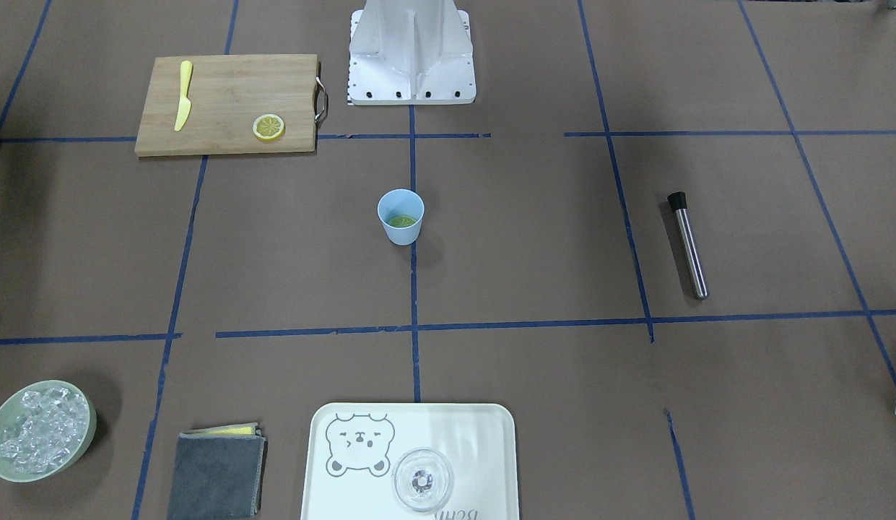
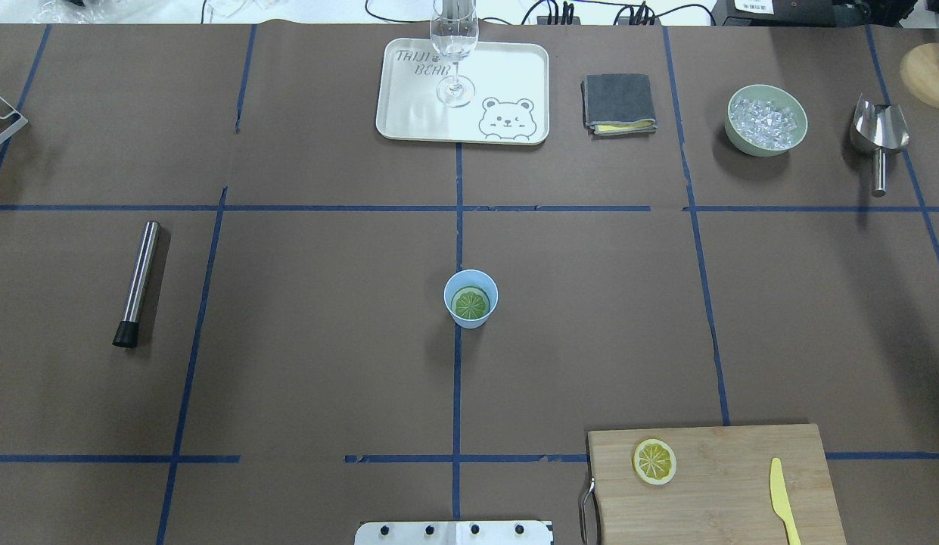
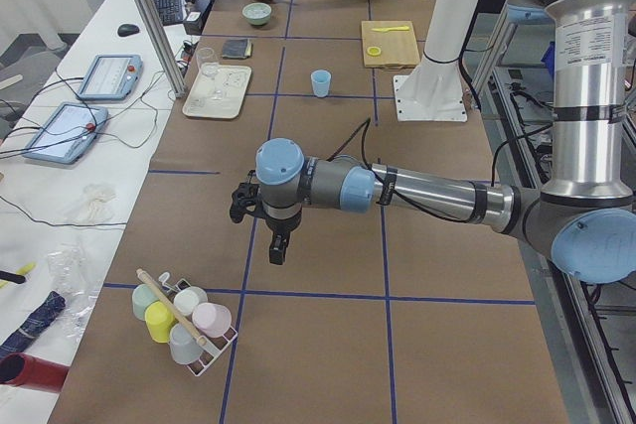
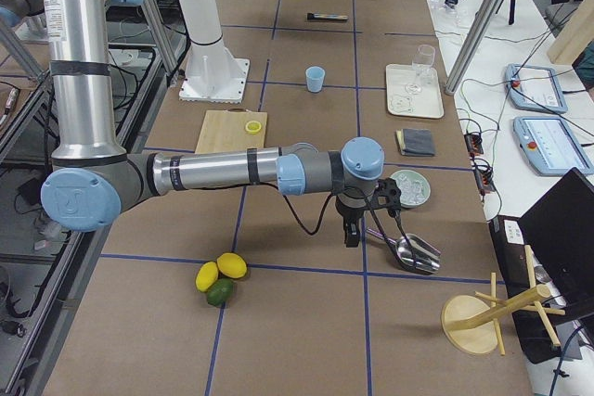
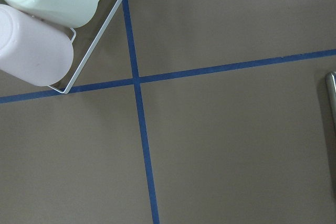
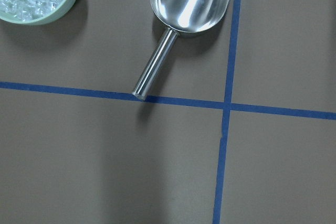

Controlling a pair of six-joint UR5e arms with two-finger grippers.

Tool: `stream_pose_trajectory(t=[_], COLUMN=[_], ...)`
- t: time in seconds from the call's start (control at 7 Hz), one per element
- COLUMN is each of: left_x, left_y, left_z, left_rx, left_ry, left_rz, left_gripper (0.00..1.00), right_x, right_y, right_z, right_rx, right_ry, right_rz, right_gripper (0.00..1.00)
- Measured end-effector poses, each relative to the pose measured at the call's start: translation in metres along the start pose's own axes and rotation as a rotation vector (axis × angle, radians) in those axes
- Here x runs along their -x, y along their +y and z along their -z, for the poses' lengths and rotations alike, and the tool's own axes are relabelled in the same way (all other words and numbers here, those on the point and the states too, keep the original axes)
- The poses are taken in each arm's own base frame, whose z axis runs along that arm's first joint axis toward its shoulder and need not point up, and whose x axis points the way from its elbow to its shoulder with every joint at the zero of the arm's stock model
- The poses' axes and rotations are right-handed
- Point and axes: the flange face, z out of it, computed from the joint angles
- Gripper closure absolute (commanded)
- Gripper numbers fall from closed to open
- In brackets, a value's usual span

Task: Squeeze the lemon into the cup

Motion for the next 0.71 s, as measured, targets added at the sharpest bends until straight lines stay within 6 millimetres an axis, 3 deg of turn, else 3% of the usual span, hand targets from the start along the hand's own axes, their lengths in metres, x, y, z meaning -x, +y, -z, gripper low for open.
stream_pose_trajectory(t=[0.43, 0.71], left_x=[0.014, 0.019], left_y=[0.010, 0.012], left_z=[-0.004, -0.010], left_rx=[0.009, 0.017], left_ry=[-0.019, -0.015], left_rz=[-0.092, -0.056], left_gripper=[0.00, 0.00], right_x=[0.004, 0.003], right_y=[-0.001, 0.001], right_z=[0.002, 0.001], right_rx=[0.000, 0.004], right_ry=[-0.011, -0.009], right_rz=[0.010, 0.005], right_gripper=[0.00, 0.00])
